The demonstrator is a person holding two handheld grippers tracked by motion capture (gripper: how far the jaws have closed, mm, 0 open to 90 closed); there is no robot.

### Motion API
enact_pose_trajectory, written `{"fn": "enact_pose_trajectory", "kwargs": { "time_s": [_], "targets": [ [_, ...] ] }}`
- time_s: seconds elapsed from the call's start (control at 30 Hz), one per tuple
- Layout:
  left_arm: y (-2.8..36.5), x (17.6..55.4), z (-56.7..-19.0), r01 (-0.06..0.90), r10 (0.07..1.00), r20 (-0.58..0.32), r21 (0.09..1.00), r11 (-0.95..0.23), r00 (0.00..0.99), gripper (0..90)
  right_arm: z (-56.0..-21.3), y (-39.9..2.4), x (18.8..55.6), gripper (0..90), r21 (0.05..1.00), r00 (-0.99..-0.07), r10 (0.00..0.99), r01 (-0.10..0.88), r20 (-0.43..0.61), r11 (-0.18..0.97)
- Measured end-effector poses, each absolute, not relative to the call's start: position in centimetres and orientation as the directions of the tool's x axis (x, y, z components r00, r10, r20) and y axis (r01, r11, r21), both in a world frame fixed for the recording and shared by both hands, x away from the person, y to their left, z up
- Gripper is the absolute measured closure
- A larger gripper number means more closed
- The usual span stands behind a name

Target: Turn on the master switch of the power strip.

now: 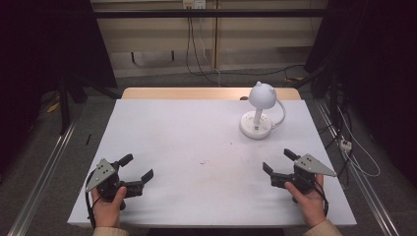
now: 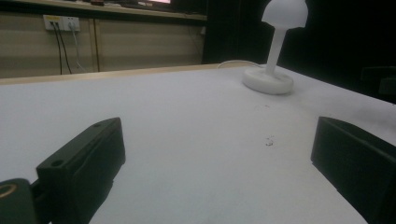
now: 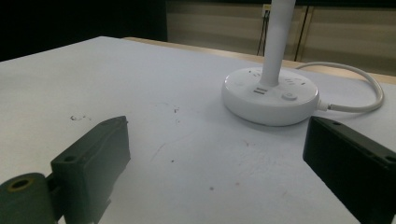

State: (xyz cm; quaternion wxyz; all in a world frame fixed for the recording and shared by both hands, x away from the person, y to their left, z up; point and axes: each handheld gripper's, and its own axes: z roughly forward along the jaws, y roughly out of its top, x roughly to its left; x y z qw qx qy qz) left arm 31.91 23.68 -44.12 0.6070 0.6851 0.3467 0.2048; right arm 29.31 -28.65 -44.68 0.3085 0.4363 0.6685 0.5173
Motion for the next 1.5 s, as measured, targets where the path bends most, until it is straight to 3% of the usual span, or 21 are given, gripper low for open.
{"fn": "enact_pose_trajectory", "kwargs": {
  "time_s": [1.5],
  "targets": [
    [23.0, 31.9, -44.2, 0.227, 0.712, -0.141, 0.974, -0.026, 0.688, 3.4, -44.0, -29.6, 34.6, 12.1, 0.938, -0.375, 0.927, 0.330, 0.028, 0.105]
  ]
}}
